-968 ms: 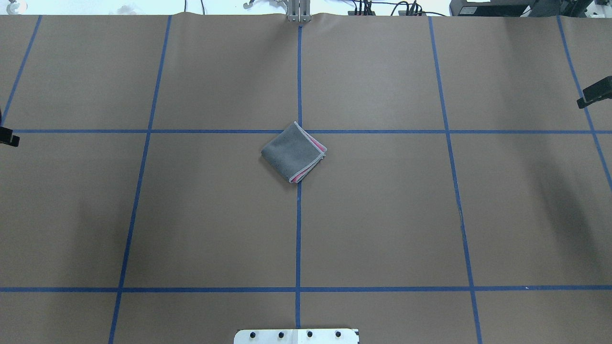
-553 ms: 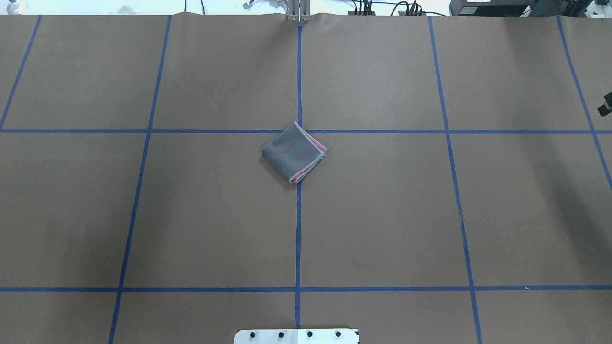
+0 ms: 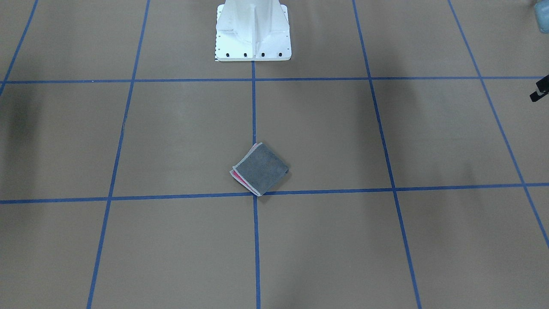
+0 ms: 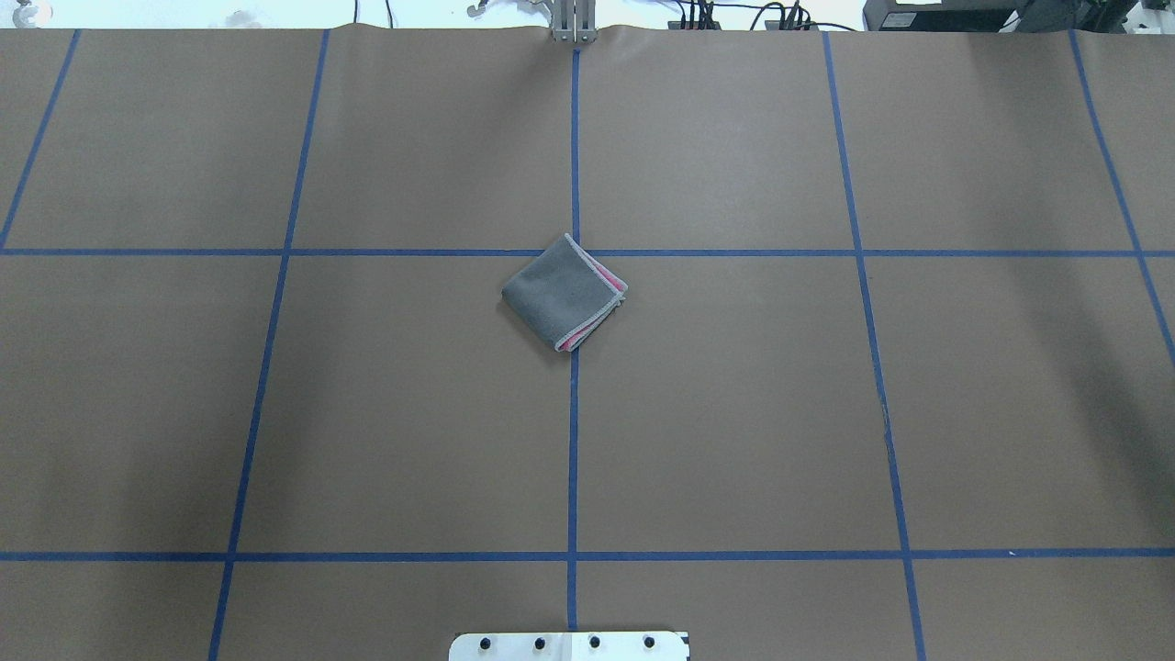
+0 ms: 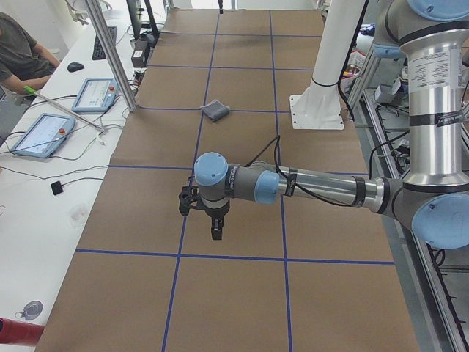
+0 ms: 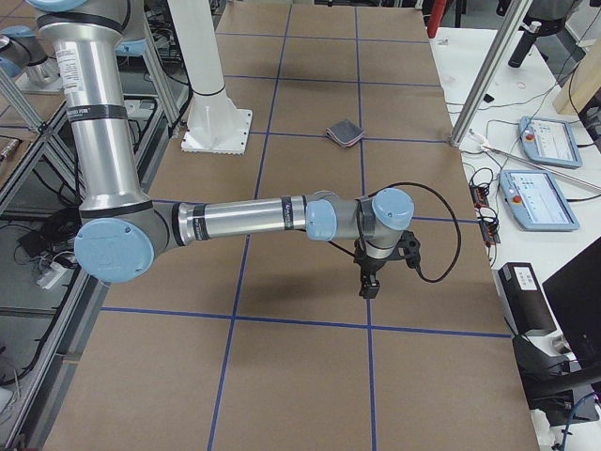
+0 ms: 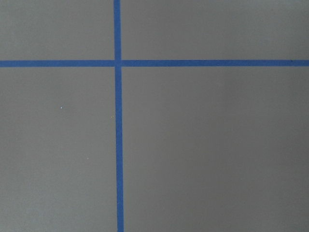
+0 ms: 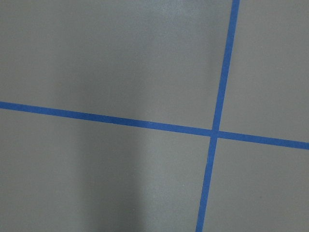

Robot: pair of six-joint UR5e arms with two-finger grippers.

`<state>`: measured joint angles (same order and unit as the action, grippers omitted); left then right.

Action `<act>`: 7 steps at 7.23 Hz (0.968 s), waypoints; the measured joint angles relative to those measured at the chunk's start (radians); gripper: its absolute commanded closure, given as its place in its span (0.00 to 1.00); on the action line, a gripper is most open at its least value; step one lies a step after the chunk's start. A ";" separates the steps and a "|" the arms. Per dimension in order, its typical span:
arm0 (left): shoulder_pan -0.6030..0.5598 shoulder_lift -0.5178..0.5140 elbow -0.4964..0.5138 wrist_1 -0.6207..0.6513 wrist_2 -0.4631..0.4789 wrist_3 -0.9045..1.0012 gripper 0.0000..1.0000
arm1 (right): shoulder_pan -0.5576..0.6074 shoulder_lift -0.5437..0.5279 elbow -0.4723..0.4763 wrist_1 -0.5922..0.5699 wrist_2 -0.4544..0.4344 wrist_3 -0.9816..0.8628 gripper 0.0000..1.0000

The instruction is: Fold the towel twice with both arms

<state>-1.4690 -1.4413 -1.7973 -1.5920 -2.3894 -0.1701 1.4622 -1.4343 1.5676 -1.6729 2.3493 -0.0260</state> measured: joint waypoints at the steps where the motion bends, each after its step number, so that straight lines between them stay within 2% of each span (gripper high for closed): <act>1: -0.019 0.003 0.015 0.002 0.000 0.011 0.00 | 0.002 -0.004 0.001 -0.003 -0.001 -0.004 0.00; 4: -0.052 0.011 0.033 0.001 0.007 0.077 0.00 | 0.003 -0.013 0.000 -0.004 -0.002 -0.006 0.00; 7: -0.061 0.016 0.037 0.000 0.062 0.120 0.00 | 0.003 -0.017 0.002 -0.001 -0.002 -0.006 0.00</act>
<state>-1.5303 -1.4248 -1.7603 -1.5920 -2.3273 -0.0505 1.4650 -1.4518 1.5698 -1.6740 2.3472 -0.0322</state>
